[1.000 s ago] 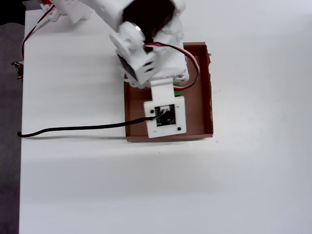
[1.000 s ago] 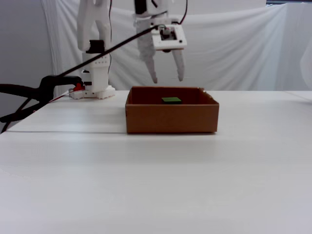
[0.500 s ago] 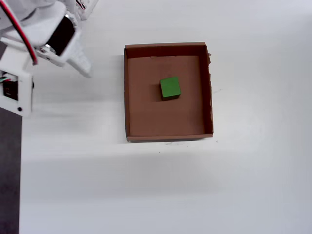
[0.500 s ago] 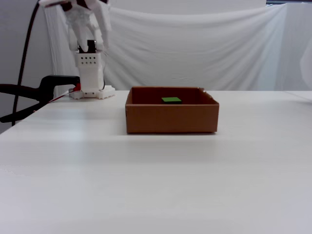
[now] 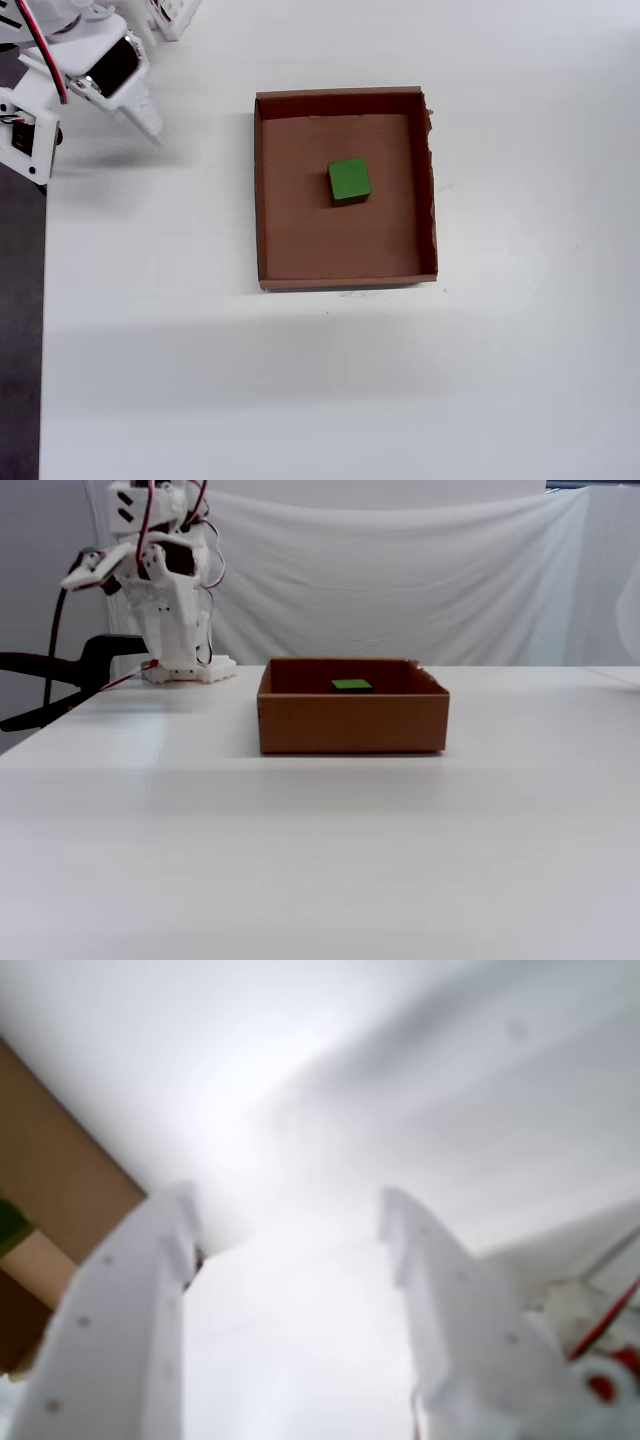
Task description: Grasp a green cube and put it in a box.
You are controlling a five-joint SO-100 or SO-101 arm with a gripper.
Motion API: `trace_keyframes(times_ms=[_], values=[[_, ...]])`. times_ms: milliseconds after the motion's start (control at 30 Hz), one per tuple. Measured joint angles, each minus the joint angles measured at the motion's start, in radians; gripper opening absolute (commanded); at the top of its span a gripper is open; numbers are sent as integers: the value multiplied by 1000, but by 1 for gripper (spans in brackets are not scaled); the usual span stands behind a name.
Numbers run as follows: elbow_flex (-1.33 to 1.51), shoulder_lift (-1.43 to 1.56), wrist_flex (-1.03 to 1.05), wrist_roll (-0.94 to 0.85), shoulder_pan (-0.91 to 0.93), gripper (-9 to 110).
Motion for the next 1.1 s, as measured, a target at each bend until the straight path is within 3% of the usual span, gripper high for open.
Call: trace_keyframes(times_ms=[400,1100], values=[[275,290,-5,0,38,23],[284,396,57,-2,121,23]])
